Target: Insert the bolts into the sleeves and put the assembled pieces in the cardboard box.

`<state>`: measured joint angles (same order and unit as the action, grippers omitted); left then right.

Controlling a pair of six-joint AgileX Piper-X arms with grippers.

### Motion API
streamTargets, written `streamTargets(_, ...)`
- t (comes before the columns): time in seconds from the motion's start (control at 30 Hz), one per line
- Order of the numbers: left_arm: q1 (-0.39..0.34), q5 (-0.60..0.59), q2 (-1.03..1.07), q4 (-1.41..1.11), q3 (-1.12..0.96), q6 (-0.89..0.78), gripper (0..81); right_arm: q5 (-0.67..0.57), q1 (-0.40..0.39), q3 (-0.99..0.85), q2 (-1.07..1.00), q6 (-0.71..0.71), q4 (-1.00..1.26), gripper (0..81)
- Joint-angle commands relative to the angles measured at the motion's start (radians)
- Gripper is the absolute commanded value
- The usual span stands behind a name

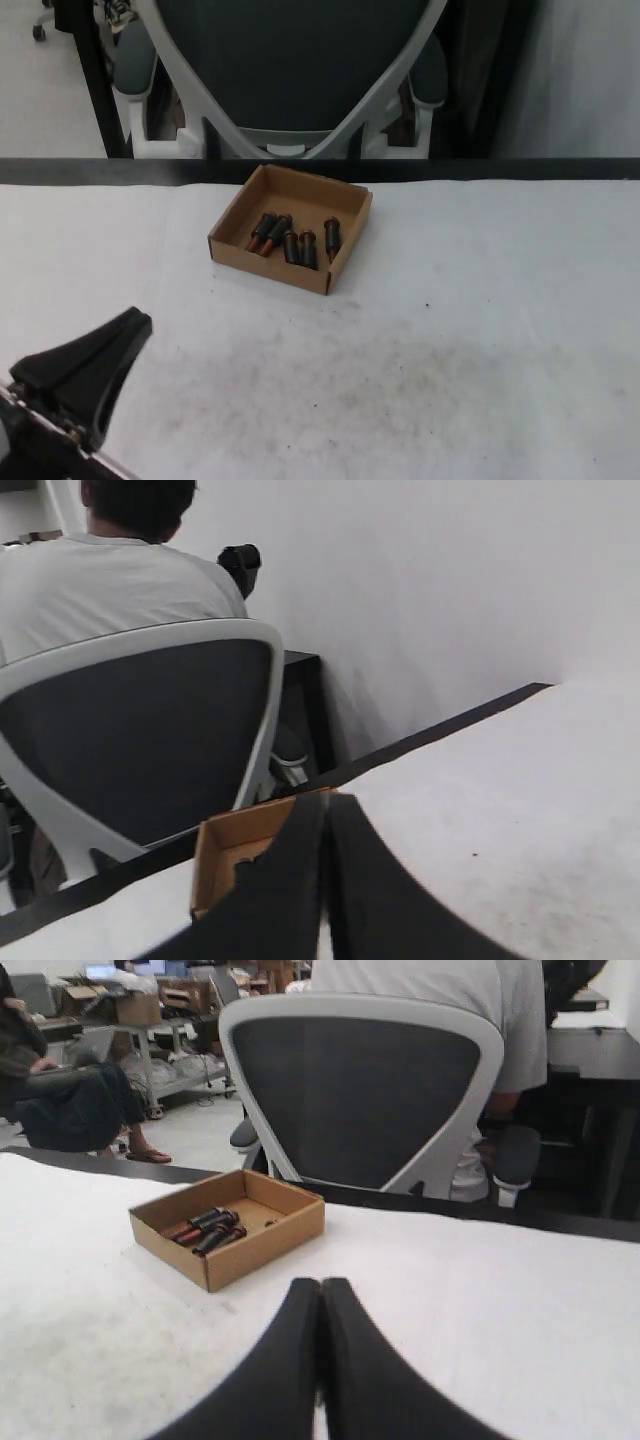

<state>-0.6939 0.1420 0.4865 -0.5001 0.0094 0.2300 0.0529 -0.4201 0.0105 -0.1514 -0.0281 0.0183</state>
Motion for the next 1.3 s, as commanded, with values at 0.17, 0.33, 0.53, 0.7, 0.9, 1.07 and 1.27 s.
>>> streamTargets(0.17, 0.204, -0.054, -0.006, -0.035, -0.009, -0.035, 0.8, 0.017, 0.025, -0.011, 0.07, 0.058, -0.058, 0.2)
streamTargets(0.33, 0.536, -0.368, -0.006, -0.045, -0.009, -0.244, 0.8, -0.004, 0.09, -0.011, 0.07, 0.058, -0.058, 0.2)
streamTargets(0.53, 0.854, -0.765, -0.006, -0.132, -0.009, -0.458, 0.8, -0.087, 0.145, -0.011, 0.07, 0.058, -0.002, 0.2)
streamTargets(0.7, 0.794, -0.816, -0.01, -0.266, -0.009, -0.49, 0.8, -0.095, 0.146, -0.011, 0.07, 0.071, 0.014, 0.2)
streamTargets(0.9, 0.725, -0.693, -0.169, -0.291, -0.009, -0.542, 0.8, -0.095, 0.146, -0.011, 0.07, 0.076, 0.042, 0.2)
streamTargets(1.07, 0.731, -0.561, -0.41, 0.056, -0.009, -0.465, 0.8, -0.093, 0.146, -0.011, 0.07, 0.08, 0.027, 0.2)
streamTargets(1.27, 0.731, -0.455, -0.487, 0.464, -0.015, -0.33, 0.8, 0.006, 0.146, -0.011, 0.07, 0.092, 0.0, 0.2)
